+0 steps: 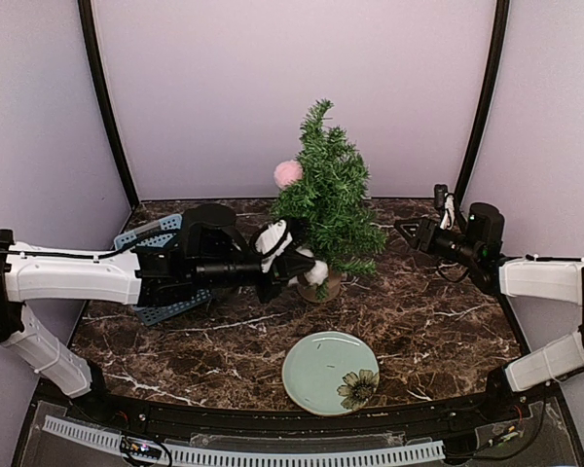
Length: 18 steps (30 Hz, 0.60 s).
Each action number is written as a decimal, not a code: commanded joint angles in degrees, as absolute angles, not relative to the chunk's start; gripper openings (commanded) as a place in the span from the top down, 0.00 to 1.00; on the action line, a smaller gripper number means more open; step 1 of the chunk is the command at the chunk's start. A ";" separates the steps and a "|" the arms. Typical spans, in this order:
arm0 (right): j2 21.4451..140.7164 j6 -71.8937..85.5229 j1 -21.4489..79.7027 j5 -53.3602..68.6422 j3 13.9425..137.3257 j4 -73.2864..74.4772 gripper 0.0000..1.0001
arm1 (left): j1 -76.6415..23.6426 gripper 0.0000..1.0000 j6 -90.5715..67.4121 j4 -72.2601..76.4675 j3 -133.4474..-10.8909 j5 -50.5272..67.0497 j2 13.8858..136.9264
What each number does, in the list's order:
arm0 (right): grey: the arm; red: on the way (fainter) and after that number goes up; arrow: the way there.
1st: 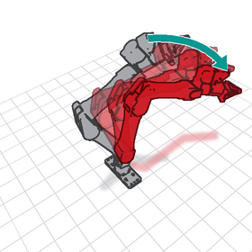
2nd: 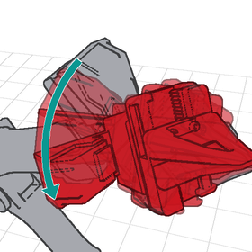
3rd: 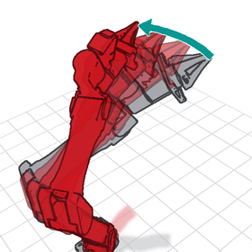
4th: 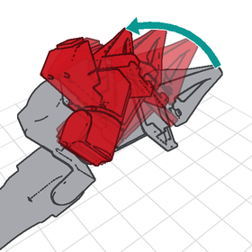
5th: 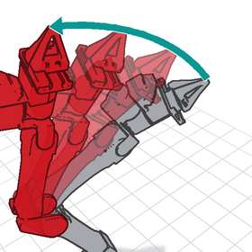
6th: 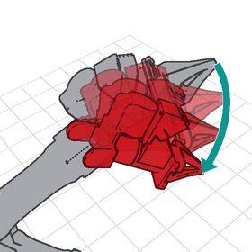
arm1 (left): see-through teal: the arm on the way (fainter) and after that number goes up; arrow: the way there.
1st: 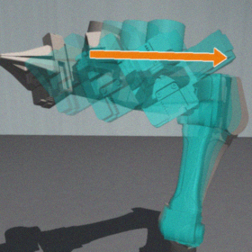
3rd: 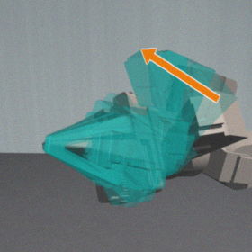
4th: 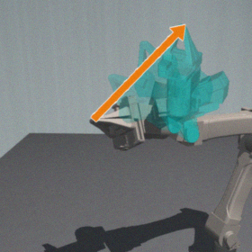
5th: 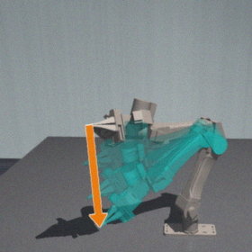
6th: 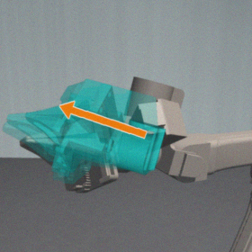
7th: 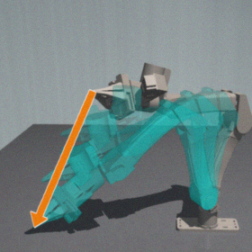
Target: Decorate the small christmas tree
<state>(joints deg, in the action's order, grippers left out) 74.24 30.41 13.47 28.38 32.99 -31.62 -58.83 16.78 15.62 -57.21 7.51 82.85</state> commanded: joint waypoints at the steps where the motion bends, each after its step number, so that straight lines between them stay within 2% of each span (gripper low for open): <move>1: 72.60 29.14 13.26 27.79 32.56 -32.28 0.51 | -59.49 1.00 21.31 20.67 -57.73 6.73 86.03; 18: 72.56 28.92 13.26 27.56 31.73 -32.59 0.51 | -59.50 1.00 26.86 30.05 -62.41 -6.33 96.38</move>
<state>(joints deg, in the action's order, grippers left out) 73.58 29.61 13.47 28.23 32.38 -31.18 -59.37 24.16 25.96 -60.12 -2.63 96.49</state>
